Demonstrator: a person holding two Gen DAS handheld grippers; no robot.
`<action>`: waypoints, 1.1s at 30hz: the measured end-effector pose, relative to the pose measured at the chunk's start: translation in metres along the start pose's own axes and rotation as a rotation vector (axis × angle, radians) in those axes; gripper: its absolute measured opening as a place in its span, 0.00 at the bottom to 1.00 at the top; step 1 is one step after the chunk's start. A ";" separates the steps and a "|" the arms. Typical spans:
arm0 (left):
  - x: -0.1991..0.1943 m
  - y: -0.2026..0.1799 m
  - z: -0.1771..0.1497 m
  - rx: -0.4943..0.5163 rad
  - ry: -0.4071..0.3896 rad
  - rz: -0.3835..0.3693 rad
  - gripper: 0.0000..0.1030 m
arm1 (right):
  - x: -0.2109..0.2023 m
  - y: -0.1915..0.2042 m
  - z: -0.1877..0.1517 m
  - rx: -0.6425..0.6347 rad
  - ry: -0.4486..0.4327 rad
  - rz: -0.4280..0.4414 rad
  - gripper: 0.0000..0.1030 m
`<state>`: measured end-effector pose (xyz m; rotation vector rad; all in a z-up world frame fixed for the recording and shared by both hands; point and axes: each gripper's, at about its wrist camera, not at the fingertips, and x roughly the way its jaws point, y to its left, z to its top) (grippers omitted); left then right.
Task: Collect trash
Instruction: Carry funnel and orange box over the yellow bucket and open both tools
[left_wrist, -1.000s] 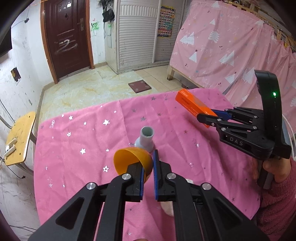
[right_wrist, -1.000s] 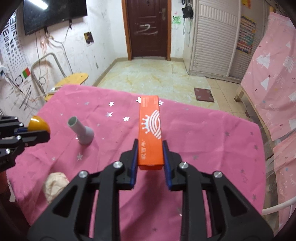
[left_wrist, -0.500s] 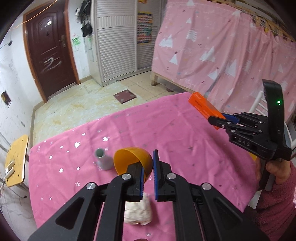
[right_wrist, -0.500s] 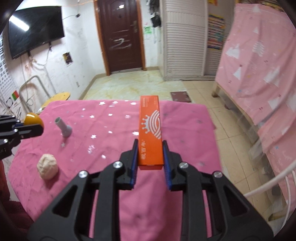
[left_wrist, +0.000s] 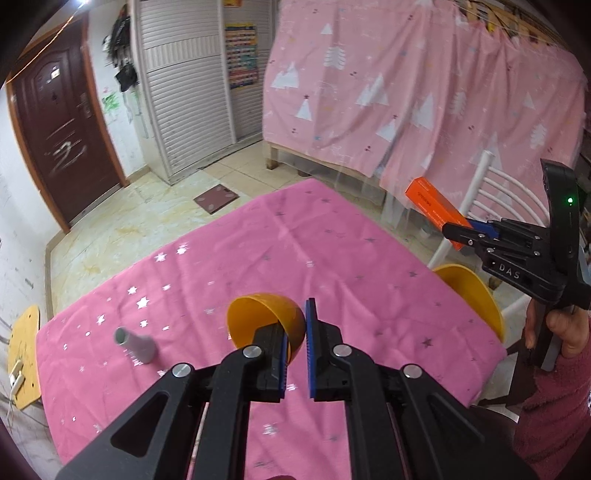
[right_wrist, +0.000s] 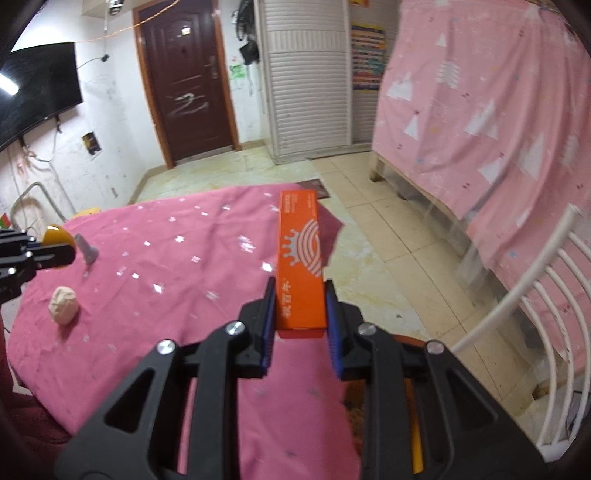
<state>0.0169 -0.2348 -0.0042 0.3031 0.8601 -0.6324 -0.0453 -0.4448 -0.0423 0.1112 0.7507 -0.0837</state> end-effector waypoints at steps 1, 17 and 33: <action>0.001 -0.008 0.002 0.008 0.002 -0.006 0.00 | -0.002 -0.008 -0.004 0.010 0.007 -0.004 0.22; 0.035 -0.140 0.031 0.169 0.067 -0.226 0.00 | -0.008 -0.103 -0.056 0.142 0.099 -0.109 0.22; 0.083 -0.234 0.037 0.259 0.181 -0.435 0.03 | -0.026 -0.164 -0.072 0.270 0.018 -0.113 0.23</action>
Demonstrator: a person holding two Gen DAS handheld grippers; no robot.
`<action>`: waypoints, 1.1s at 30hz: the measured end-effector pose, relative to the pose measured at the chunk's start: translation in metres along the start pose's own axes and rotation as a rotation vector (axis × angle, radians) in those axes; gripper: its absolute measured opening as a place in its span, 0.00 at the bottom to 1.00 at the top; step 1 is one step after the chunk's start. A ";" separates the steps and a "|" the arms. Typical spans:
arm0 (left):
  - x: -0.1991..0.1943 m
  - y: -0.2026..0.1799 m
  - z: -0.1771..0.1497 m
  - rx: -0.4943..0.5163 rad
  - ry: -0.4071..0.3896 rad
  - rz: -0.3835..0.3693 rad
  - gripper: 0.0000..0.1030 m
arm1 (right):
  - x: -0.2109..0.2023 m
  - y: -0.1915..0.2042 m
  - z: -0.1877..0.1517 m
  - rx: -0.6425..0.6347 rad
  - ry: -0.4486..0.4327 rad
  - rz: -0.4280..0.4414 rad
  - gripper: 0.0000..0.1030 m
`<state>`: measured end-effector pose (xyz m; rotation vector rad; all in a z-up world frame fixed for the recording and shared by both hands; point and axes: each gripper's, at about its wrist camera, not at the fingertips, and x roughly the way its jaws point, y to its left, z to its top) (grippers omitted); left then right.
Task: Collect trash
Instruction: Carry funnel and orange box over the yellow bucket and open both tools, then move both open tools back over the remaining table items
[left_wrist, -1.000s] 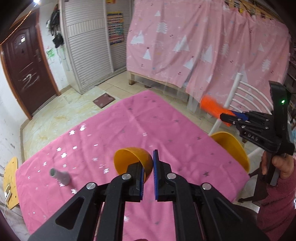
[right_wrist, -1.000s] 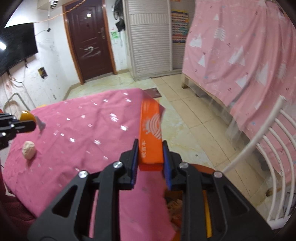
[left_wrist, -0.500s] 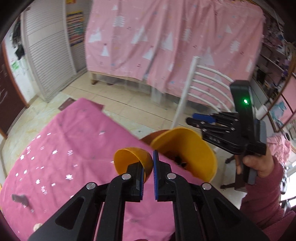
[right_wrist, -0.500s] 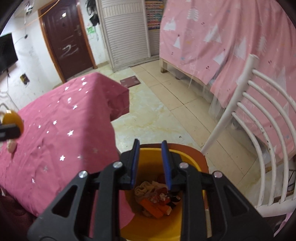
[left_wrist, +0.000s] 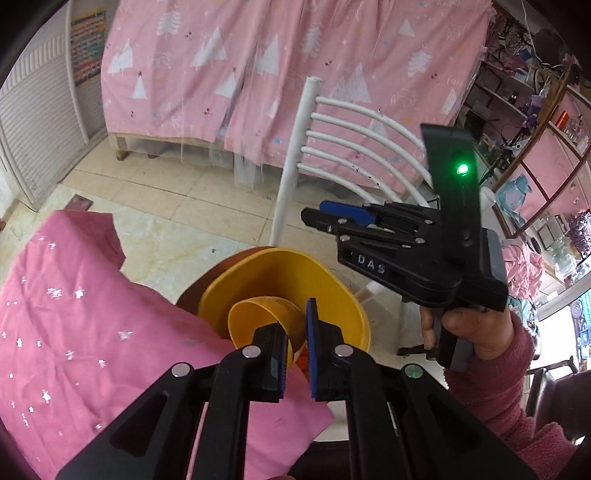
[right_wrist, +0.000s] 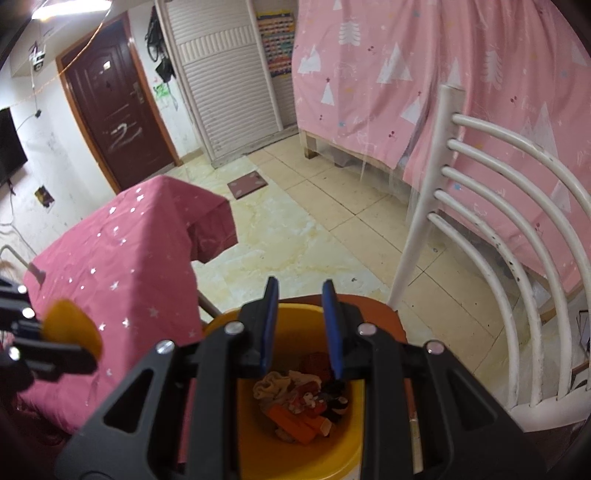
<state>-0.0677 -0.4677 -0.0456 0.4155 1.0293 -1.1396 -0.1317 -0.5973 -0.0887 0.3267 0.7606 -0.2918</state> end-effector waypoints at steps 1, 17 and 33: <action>0.003 -0.003 0.001 0.005 0.006 0.000 0.07 | -0.001 -0.003 0.000 0.008 -0.005 -0.001 0.23; -0.017 0.005 -0.002 -0.031 -0.032 -0.018 0.46 | -0.004 0.006 0.006 -0.001 -0.023 0.018 0.35; -0.086 0.065 -0.038 -0.142 -0.156 0.046 0.46 | 0.008 0.099 0.022 -0.155 -0.001 0.069 0.64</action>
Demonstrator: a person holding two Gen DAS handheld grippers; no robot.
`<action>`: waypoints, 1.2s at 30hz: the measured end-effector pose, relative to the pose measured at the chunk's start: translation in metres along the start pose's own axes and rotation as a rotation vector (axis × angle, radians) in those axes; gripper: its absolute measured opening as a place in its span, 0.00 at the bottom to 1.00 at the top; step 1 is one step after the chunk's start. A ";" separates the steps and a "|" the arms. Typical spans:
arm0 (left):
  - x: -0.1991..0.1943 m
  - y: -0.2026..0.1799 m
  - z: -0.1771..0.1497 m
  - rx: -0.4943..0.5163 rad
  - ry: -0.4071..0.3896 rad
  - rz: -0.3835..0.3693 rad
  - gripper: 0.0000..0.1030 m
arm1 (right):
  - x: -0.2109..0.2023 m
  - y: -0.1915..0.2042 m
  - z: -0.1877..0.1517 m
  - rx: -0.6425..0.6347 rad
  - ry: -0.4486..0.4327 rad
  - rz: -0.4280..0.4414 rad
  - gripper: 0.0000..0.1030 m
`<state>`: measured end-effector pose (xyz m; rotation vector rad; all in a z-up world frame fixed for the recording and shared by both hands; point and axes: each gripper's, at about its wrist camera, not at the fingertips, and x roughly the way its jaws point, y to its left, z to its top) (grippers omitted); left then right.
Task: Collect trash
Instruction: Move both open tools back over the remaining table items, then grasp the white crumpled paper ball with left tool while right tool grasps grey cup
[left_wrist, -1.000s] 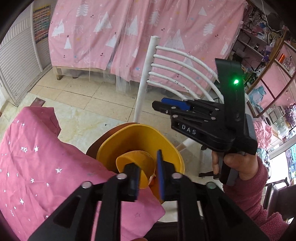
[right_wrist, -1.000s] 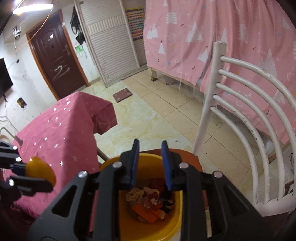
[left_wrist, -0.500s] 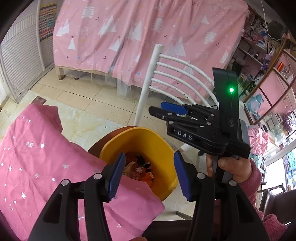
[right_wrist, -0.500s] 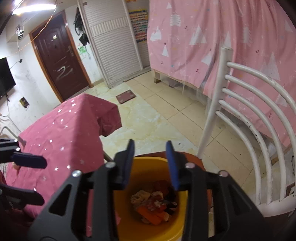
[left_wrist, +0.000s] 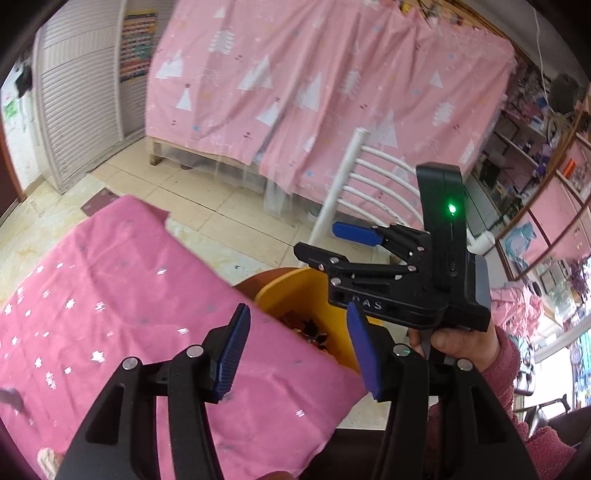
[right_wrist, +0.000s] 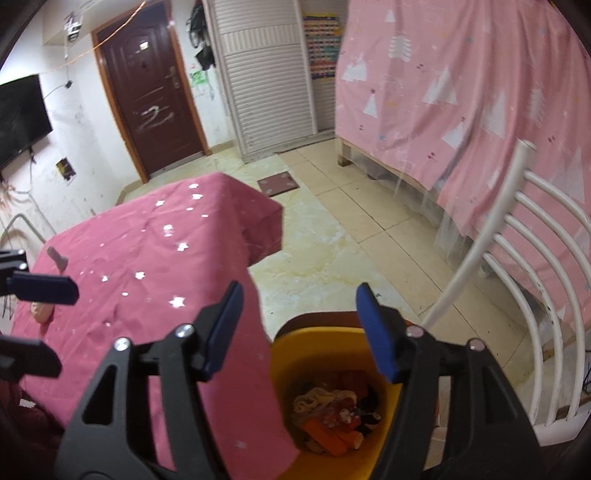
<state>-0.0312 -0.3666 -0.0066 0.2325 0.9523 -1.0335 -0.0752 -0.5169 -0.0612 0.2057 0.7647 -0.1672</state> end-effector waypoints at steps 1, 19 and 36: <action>-0.005 0.006 -0.001 -0.009 -0.009 0.009 0.46 | 0.001 0.007 0.002 -0.010 0.000 0.008 0.65; -0.086 0.111 -0.059 -0.207 -0.126 0.269 0.47 | 0.038 0.163 0.034 -0.238 0.024 0.174 0.66; -0.113 0.194 -0.124 -0.388 -0.103 0.384 0.51 | 0.071 0.281 0.041 -0.407 0.080 0.290 0.72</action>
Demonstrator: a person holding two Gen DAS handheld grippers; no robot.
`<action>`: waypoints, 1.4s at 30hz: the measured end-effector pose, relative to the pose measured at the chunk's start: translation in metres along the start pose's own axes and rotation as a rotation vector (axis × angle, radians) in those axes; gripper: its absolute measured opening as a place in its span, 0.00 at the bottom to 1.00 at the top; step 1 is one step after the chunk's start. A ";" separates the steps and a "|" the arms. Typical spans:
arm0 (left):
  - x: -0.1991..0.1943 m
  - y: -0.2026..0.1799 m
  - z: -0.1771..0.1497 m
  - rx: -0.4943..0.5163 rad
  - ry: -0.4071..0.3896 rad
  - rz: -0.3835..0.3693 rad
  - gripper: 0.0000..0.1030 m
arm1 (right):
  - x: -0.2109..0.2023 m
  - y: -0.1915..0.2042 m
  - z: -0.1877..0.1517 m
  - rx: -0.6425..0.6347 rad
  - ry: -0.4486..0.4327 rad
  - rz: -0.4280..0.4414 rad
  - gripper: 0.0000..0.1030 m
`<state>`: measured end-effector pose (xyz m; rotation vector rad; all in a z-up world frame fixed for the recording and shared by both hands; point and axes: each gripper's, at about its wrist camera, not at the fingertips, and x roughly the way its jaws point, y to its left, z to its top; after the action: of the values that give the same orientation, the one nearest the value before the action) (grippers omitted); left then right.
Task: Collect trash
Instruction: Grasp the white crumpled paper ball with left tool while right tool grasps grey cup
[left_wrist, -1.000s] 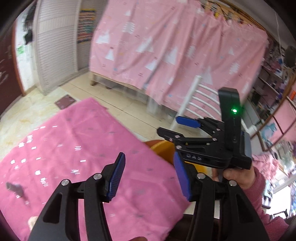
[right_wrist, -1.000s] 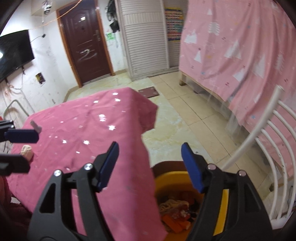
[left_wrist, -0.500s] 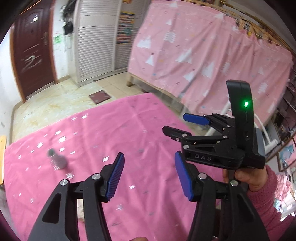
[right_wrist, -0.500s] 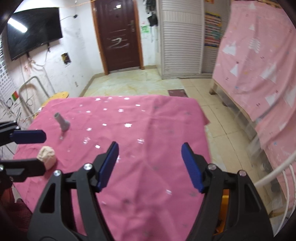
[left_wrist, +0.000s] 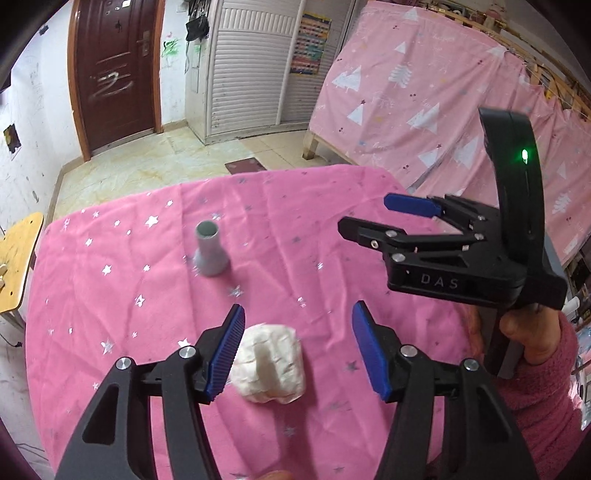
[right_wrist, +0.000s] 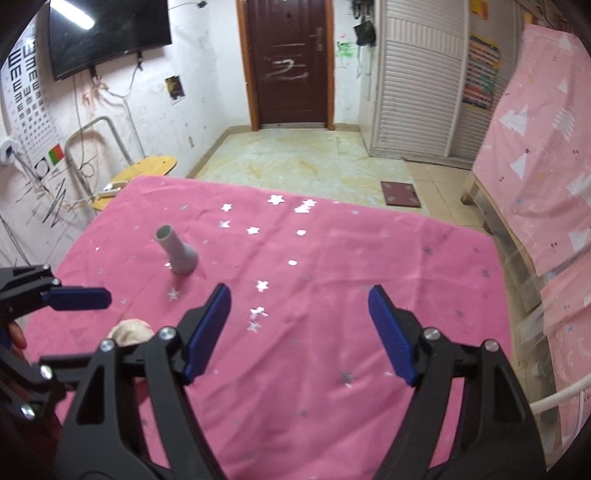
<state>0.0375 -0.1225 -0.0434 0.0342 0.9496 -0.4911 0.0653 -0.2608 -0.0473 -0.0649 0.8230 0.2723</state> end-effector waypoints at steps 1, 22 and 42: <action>0.002 0.002 -0.002 0.000 0.005 0.007 0.51 | 0.002 0.002 0.001 -0.004 0.002 0.002 0.72; 0.009 0.039 -0.034 -0.039 0.038 -0.014 0.40 | 0.050 0.069 0.029 -0.099 0.043 0.124 0.78; -0.029 0.074 -0.034 -0.081 -0.062 0.110 0.40 | 0.088 0.106 0.037 -0.160 0.096 0.143 0.27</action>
<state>0.0283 -0.0370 -0.0537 -0.0017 0.9011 -0.3500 0.1205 -0.1335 -0.0811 -0.1707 0.9019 0.4727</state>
